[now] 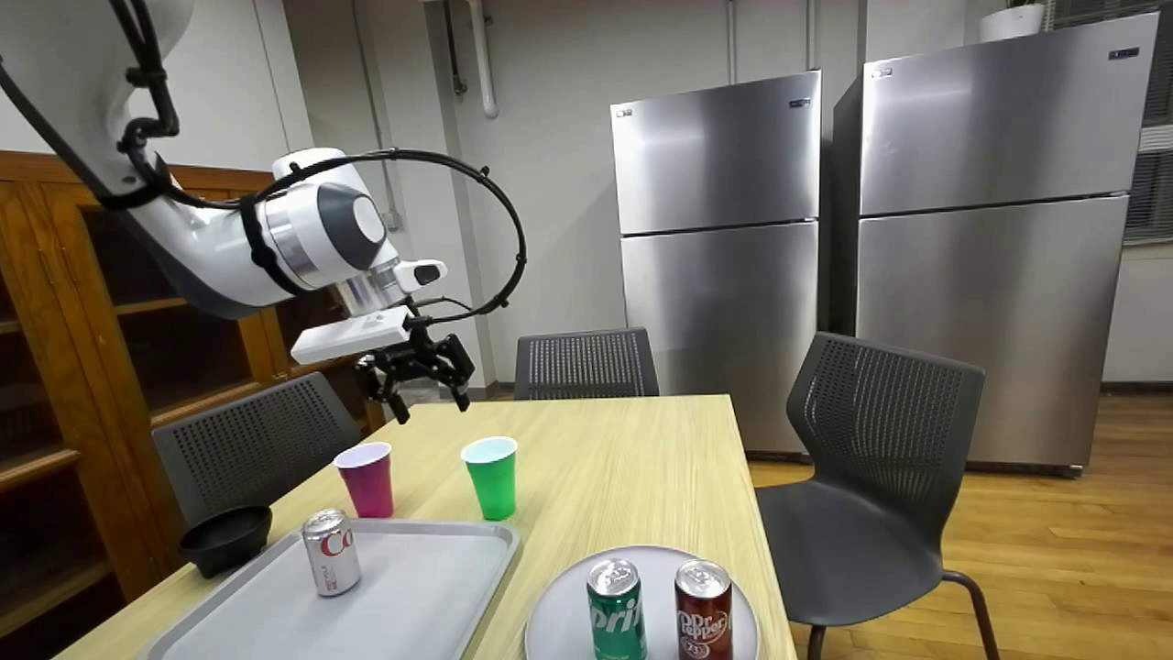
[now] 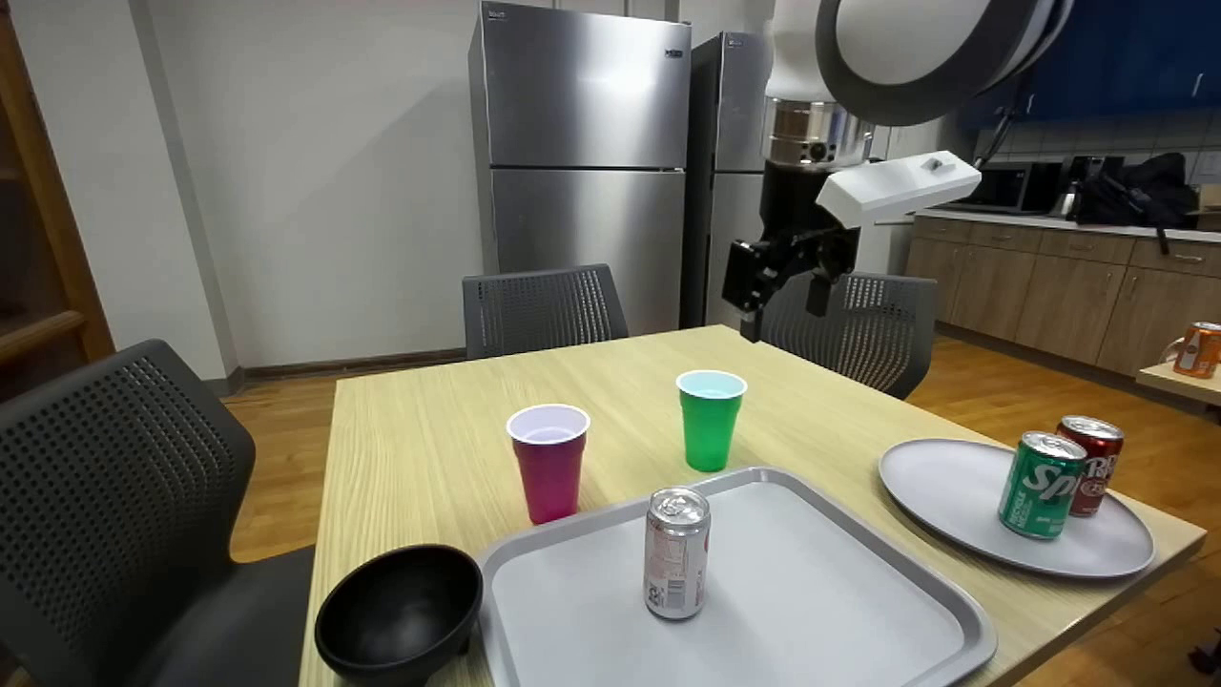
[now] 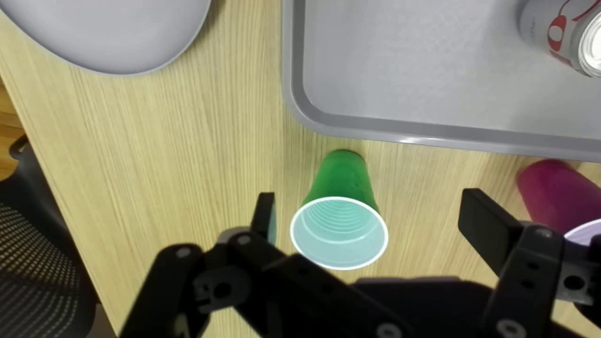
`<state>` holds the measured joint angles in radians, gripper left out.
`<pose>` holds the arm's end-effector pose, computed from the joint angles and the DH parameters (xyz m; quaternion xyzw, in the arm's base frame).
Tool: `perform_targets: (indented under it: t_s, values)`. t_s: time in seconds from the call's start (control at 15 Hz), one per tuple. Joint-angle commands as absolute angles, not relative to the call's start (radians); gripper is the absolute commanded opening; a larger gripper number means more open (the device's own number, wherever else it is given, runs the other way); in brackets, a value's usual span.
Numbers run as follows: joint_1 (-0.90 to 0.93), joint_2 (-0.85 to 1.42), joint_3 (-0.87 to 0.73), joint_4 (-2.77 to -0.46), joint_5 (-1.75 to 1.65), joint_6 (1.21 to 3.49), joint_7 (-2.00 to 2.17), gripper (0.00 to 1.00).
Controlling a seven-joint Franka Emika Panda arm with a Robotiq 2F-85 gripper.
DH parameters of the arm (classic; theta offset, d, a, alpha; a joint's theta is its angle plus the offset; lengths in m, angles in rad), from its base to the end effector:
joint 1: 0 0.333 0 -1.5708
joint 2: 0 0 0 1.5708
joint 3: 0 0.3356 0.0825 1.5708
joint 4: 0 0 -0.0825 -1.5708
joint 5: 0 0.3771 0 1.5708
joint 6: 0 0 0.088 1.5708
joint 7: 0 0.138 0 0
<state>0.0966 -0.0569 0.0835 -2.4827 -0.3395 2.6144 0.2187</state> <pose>0.4768 0.0889 0.3229 0.9835 0.1186 0.1105 0.0804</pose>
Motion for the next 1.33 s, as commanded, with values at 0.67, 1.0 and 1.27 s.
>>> perform_targets:
  t_s: [0.67, 1.0, 1.27]
  values:
    - [-0.024, -0.193, 0.036, -2.598, -0.377, 2.57, 0.324, 1.0]
    - [-0.069, -0.211, -0.011, -2.651, -0.333, 2.618, 0.293, 1.0]
    - [-0.104, -0.205, -0.047, -2.672, -0.294, 2.616, 0.285, 1.0]
